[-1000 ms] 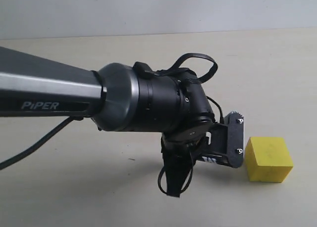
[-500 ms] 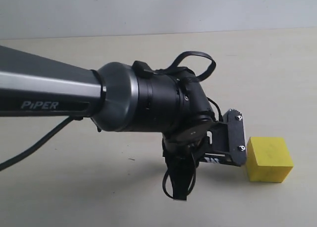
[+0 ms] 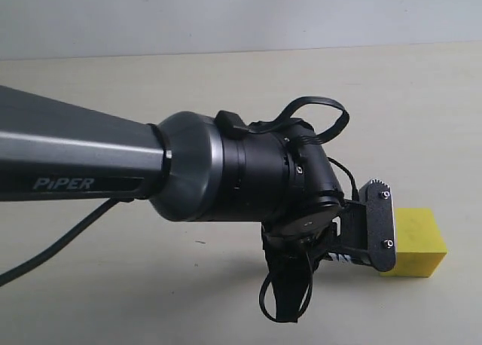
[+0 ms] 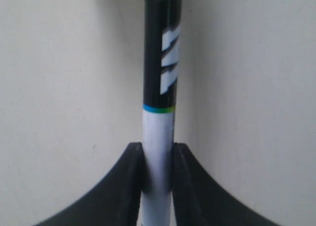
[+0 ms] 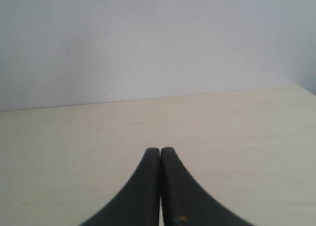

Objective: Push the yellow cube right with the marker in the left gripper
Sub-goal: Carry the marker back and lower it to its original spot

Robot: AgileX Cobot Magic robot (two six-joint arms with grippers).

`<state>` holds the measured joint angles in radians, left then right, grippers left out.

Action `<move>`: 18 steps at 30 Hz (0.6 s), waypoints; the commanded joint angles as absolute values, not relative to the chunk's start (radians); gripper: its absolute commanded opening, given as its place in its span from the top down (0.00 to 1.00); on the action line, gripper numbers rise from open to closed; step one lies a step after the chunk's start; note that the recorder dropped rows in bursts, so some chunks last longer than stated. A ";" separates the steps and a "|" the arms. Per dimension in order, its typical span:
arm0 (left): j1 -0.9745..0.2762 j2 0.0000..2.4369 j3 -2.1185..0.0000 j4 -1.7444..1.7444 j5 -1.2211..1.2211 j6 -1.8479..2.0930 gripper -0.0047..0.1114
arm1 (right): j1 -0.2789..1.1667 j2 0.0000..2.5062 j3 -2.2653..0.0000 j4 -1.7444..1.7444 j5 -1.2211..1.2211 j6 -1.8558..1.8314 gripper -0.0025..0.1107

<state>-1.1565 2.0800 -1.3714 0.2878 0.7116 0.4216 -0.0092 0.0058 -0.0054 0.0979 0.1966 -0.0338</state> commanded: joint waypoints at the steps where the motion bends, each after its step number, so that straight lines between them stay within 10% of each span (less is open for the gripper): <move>1: -1.169 2.073 -1.376 0.279 0.699 0.410 0.96 | -0.007 0.000 0.000 0.095 0.187 -0.041 0.98; 18: -0.965 2.020 -1.376 0.425 0.920 -0.464 0.96 | -0.007 0.000 0.000 0.095 0.189 -0.041 0.98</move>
<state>-1.0128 2.0413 -1.3714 0.4201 0.9160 -0.1811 -0.0092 0.0058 -0.0054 0.0979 0.1966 -0.0338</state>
